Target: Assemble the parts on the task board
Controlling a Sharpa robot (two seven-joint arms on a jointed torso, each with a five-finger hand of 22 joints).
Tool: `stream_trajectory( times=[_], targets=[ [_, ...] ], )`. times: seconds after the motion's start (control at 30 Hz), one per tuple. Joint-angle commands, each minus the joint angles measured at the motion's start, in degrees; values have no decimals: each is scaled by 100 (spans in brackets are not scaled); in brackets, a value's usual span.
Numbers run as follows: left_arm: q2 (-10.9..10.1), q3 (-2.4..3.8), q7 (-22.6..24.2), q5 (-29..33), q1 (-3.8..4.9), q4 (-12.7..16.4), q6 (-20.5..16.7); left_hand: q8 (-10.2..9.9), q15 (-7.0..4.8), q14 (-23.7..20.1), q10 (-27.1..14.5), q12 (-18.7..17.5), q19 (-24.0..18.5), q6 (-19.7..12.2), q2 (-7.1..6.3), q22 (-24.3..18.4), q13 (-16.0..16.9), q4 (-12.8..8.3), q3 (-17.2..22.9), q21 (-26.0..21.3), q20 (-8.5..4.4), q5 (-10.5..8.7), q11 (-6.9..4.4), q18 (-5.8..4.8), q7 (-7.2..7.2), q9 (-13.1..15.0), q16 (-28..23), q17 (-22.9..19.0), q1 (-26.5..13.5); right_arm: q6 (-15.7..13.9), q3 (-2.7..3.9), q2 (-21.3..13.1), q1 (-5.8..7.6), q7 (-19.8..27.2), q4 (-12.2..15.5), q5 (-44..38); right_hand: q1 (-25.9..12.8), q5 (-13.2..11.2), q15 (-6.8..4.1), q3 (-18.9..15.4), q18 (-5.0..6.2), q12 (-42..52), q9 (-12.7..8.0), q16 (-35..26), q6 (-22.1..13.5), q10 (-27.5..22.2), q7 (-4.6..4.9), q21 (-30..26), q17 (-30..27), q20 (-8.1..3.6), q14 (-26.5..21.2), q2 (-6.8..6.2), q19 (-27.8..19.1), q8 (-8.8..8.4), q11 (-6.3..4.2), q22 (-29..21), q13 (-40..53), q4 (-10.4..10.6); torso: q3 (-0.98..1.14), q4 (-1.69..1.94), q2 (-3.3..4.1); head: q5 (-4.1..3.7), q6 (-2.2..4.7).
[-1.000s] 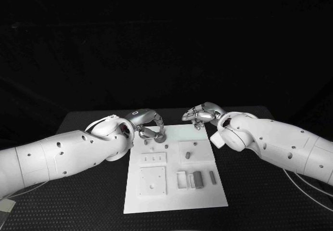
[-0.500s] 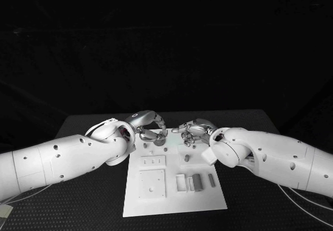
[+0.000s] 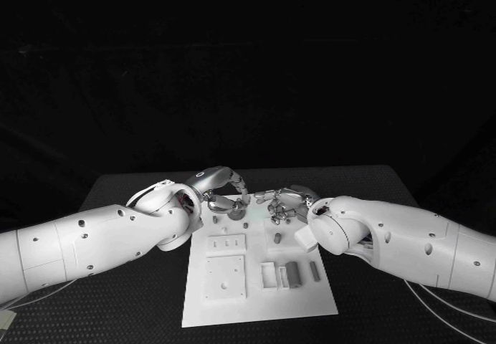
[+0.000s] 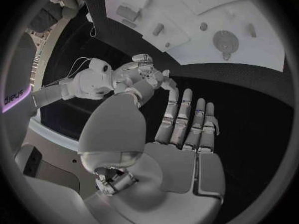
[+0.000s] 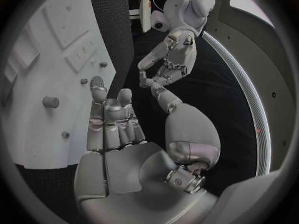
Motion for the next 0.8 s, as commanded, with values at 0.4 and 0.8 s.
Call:
stream_trajectory(
  times=[0.4, 0.8],
  targets=[
    [46, 5, 66, 43, 6, 20, -78, 36, 37, -2, 18, 23, 35, 44, -36, 8, -10, 16, 35, 15, 22, 28, 41, -89, -17, -6, -20, -10, 16, 139, -1, 90, -36, 74, 59, 134, -34, -24, -15, 31, 65, 57, 10, 27, -2, -45, 33, -10, -7, -24, -39, 53, -41, -7, -5, 87, -9, 33, 11, -3, 4, 18, -2],
    [77, 5, 64, 43, 6, 34, -42, 38, 39, -2, 18, 24, 38, 46, -37, 9, -12, 16, 38, 15, 24, 27, 42, -89, -18, -7, -22, -11, 20, 142, -1, 170, -38, 190, 17, 144, 39, -23, -42, 32, 65, 109, 34, 46, 76, -15, 5, 14, -13, -34, -28, 207, -32, 42, -33, 97, -19, -91, 13, -1, 2, 9, 4]
  ],
)
